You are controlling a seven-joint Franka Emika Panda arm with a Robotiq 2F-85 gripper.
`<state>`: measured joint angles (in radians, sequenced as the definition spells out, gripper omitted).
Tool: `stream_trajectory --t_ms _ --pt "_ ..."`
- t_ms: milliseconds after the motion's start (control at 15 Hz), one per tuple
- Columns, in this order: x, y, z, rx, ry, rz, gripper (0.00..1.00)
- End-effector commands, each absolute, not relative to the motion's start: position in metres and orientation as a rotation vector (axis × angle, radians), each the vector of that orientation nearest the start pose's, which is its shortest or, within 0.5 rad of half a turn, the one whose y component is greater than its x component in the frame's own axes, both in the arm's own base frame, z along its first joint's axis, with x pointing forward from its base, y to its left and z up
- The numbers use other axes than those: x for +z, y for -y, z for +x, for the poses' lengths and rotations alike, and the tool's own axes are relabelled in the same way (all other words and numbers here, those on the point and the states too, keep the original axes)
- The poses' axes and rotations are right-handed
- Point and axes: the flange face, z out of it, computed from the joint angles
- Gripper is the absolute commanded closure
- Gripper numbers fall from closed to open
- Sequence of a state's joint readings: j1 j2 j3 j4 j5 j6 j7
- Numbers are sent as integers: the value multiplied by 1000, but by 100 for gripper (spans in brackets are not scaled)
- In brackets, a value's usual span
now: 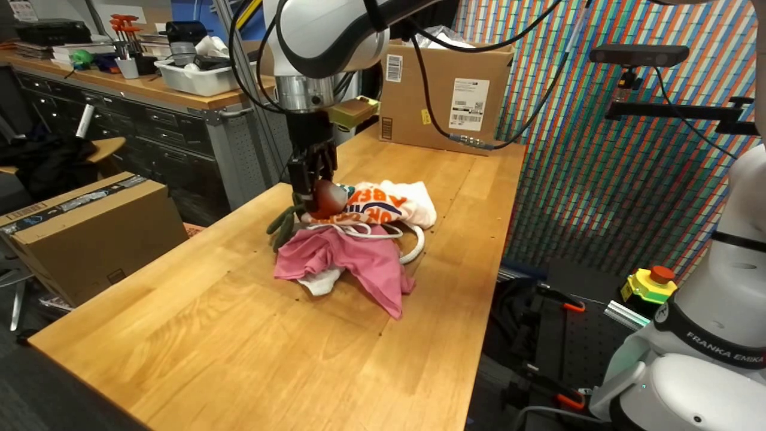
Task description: Pick up the toy, rope and the clothes and put them around the table.
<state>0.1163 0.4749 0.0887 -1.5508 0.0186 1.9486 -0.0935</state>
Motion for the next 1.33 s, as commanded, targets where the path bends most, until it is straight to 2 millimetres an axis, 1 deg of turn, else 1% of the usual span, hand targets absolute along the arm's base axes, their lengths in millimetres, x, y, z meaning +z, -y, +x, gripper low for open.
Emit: stream_trajectory --t_ms 0,267,333,400,533,600,733,867,1000,1067,1267 --pt "374 -129 678 120 396 -3089 57" --pt "379 -118 677 158 358 -3117 87" --pt "382 -115 677 166 348 -3123 89" --pt "385 -109 676 174 337 -3132 91" --pt "394 -99 677 170 303 -3146 88" --pt "401 -91 678 157 279 -3152 91" --pt "418 -73 681 105 211 -3163 89" --pt "434 -54 685 49 134 -3172 89" --pt "450 -28 687 -31 36 -3188 89" --pt "457 -12 688 -67 -25 -3196 89" --pt "469 35 689 -158 -233 -3198 89"
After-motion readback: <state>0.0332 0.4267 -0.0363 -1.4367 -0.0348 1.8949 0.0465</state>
